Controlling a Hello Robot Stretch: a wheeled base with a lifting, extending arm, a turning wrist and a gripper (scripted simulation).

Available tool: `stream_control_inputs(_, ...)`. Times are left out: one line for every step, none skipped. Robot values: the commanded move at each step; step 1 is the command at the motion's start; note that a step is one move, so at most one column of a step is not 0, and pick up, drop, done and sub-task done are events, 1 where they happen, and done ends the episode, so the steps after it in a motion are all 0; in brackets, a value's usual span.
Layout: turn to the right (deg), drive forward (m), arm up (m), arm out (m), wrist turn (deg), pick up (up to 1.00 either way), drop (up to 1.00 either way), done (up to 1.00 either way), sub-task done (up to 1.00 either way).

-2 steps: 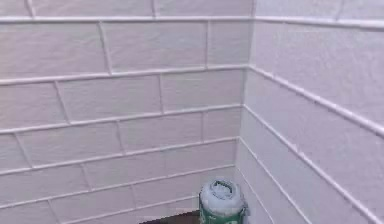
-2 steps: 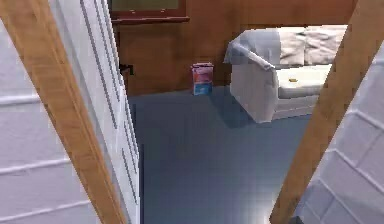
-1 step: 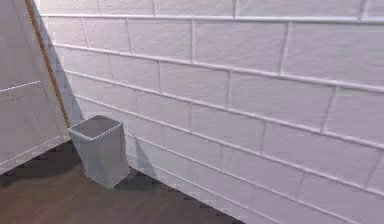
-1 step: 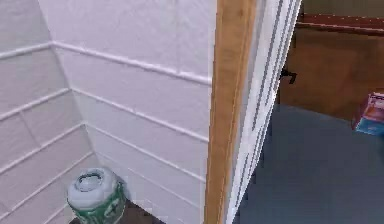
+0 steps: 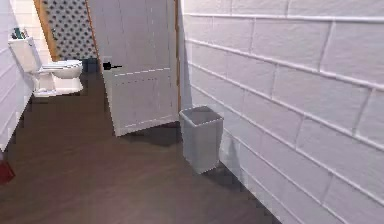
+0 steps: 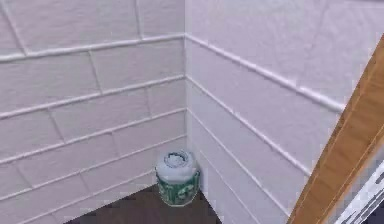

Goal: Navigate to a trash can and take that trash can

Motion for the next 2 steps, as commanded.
stream_control_inputs(45.0, 0.00, 0.00, 0.00, 0.0, 0.00, 0.00, 0.00, 0.00)
stream_control_inputs(15.0, 0.00, 0.00, 0.00, 0.0, 0.00, 0.00, 0.00, 0.00)
